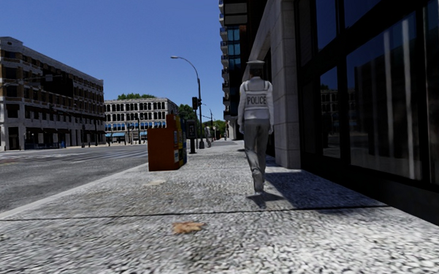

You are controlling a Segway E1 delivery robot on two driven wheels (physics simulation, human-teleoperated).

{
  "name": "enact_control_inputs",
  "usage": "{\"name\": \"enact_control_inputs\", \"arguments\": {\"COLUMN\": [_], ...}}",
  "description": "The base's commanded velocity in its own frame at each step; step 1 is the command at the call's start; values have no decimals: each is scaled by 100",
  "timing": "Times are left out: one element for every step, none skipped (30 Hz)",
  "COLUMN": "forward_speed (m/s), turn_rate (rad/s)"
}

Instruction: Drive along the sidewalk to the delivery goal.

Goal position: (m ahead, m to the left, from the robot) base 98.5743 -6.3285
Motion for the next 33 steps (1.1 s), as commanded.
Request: {"name": "enact_control_inputs", "arguments": {"forward_speed": [114,114,113,113,113,113,113,113,113,113,113,113,113,113,113,113,113,113,113,113,113,113,113,112,112,112,112,112,112,112,112,112,112], "turn_rate": [0,0,0,0,0,0,0,0,0,0,0,0,0,0,0,0,0,0,0,0,0,0,0,0,0,0,0,0,0,0,0,0,0]}}
